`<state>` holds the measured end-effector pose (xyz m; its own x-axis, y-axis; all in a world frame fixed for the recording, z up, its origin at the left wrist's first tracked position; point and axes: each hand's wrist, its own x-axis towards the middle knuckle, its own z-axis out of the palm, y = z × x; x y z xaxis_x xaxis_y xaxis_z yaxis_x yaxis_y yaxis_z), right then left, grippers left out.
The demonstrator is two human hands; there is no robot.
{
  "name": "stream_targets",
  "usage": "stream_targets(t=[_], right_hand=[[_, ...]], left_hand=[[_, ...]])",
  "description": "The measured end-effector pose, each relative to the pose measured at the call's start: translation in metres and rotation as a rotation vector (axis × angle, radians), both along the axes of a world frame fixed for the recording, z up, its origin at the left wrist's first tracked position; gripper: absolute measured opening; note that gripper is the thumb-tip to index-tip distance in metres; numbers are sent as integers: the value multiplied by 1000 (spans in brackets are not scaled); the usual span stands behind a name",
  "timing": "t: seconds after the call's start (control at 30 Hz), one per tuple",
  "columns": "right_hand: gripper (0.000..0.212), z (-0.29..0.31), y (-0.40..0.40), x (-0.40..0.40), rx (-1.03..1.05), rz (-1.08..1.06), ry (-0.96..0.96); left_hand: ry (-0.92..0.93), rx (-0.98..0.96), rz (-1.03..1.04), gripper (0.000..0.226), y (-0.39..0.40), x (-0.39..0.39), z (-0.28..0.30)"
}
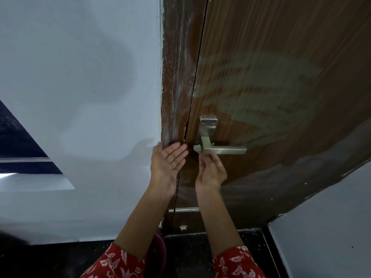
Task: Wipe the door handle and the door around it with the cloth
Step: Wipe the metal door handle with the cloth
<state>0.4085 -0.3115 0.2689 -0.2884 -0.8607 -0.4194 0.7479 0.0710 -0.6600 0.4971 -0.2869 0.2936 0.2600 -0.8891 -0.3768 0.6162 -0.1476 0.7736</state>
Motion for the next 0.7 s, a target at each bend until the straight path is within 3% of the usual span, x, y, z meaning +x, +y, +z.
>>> stream_targets(t=[0.13, 0.23, 0.33, 0.43, 0.57, 0.7], right_hand=[[20, 1, -5, 6, 13, 13, 158], [15, 6, 7, 7, 40, 270, 172], [15, 18, 19, -3, -79, 449, 520], [18, 39, 24, -19, -278, 265, 1067], [19, 59, 9, -27, -507, -183, 1417], [14, 49, -2, -9, -542, -84, 1678]], left_hand=[[-32, -12, 0, 54, -4, -1, 3], [-54, -12, 21, 55, -7, -4, 4], [-63, -25, 71, 55, -11, 1, 6], [-47, -41, 98, 54, -14, 4, 8], [-30, -34, 50, 53, -10, -5, 8], [-8, -29, -1, 55, -9, -15, 9]])
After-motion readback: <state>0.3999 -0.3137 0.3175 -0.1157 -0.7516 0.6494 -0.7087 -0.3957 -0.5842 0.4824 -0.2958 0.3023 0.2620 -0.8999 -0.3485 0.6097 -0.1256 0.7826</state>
